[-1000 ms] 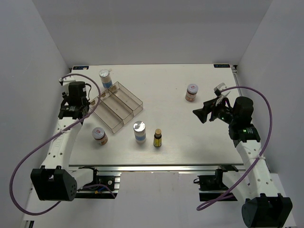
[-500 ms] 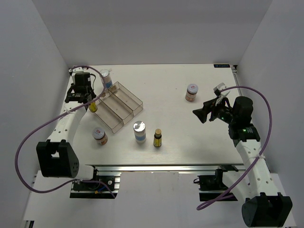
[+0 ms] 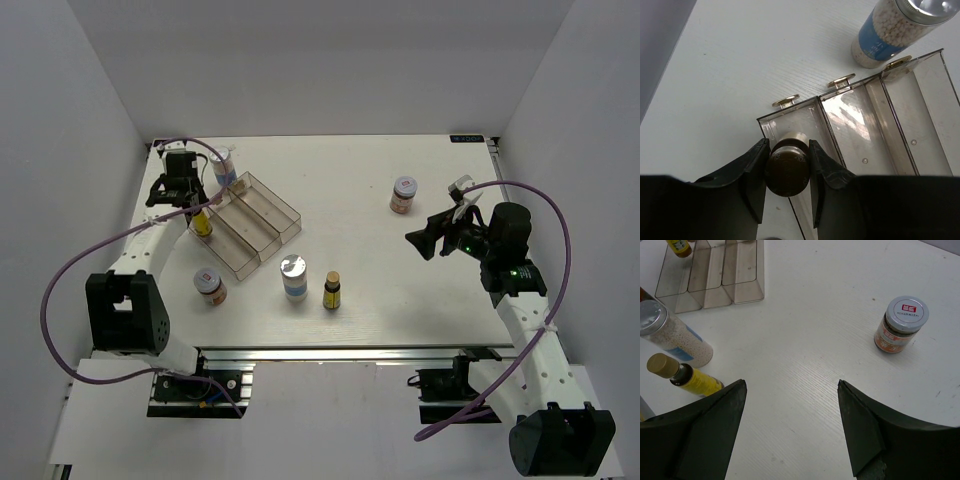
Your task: Organize the condiment bottles
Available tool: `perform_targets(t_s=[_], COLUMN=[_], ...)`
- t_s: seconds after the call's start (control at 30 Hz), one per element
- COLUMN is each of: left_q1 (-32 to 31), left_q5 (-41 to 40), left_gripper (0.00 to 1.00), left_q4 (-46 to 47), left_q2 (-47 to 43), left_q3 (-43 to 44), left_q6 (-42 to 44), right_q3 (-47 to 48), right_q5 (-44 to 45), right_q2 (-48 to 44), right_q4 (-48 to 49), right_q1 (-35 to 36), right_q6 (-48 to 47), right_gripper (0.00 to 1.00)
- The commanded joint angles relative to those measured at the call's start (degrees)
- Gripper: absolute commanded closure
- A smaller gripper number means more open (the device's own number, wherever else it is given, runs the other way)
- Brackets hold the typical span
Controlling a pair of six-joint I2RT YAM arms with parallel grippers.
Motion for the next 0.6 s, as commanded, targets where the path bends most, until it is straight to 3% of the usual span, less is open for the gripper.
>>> perform_targets(t_s=[0.0, 0.2, 0.27, 0.33, 0.37, 0.43, 0.47, 0.57], left_q1=[0.20, 0.20, 0.20, 0.20, 0.20, 0.20, 0.20, 0.29], left_q5=[0.49, 1.98, 2.25, 2.34, 2.42, 2.69, 2.78, 2.78], left_gripper=[1.00, 1.00, 0.95, 0.84, 0.73, 0.64, 0.51, 0.38], left_q4=[4.12, 6.49, 6.93, 7.20, 7.37, 7.55, 7.64, 7.99], left_q2=[1.07, 3.01, 3.19, 3.19, 3.19, 2.84, 2.67, 1.87], left_q3=[2.68, 0.75, 0.31, 0.13, -0.22, -0.57, -0.83, -1.89], left_q6=[0.85, 1.37, 1.64, 1.82, 1.82, 1.99, 2.25, 2.78], right_q3=[2.43, 2.43, 2.43, 2.43, 2.52, 2.43, 2.43, 2.52], right_q5=[-0.05, -0.14, -0.14, -0.22, -0.22, -0.31, -0.40, -0.49], right_q2=[-0.01, 0.07, 0.07, 0.16, 0.16, 0.34, 0.34, 0.43], right_q4=[0.67, 0.23, 0.23, 0.23, 0.14, 0.14, 0.14, 0.05], right_q1=[0.22, 0.22, 0.22, 0.22, 0.22, 0.22, 0.22, 0.22], right_q6=[-0.90, -1.26, -1.26, -1.34, -1.34, -1.43, -1.43, -1.52], right_gripper=[0.21, 0.21, 0.21, 0.21, 0.21, 0.21, 0.21, 0.21])
